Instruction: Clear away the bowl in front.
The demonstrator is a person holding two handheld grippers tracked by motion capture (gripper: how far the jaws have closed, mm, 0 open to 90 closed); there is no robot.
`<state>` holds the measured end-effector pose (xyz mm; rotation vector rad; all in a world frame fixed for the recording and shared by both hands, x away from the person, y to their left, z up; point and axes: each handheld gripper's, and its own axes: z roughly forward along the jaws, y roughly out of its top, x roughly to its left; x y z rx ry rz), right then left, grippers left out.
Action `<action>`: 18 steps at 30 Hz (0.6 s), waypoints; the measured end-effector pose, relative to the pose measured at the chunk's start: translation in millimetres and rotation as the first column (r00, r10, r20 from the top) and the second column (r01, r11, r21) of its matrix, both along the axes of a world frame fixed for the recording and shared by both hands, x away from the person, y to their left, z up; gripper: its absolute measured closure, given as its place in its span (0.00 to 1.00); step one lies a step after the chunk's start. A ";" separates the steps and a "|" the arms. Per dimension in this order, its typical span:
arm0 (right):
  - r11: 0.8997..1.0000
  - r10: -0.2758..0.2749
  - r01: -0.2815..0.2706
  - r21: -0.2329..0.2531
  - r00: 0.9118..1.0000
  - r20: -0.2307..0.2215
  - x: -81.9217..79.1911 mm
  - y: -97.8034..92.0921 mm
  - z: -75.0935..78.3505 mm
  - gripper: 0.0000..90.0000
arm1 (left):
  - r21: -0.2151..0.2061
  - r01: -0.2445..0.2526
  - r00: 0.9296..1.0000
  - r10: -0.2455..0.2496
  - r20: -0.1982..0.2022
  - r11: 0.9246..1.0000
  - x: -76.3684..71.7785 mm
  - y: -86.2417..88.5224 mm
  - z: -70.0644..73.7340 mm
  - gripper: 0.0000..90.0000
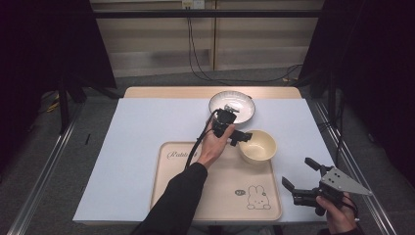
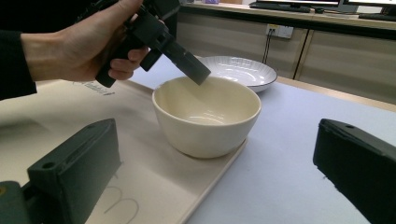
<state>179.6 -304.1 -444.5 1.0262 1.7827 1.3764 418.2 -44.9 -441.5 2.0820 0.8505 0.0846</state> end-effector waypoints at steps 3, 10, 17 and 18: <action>1.000 0.004 -0.004 0.002 1.000 -0.002 0.4 0.5 0.0 0.00 | 0.009 -0.024 0.999 0.024 0.030 1.000 -3.5 8.4 7.5 0.03; 1.000 -0.001 0.001 -0.002 1.000 0.000 0.5 0.2 0.1 0.00 | 0.000 -0.052 0.993 0.052 0.109 0.999 -11.1 25.1 16.9 0.03; 1.000 -0.002 0.002 -0.001 1.000 0.001 0.2 0.6 0.2 0.00 | -0.037 -0.054 0.989 0.058 0.139 0.998 -15.9 49.1 27.9 0.04; 1.000 -0.002 0.002 -0.001 1.000 0.001 0.2 0.6 0.2 0.00 | -0.037 -0.054 0.989 0.058 0.139 0.998 -15.9 49.1 27.9 0.03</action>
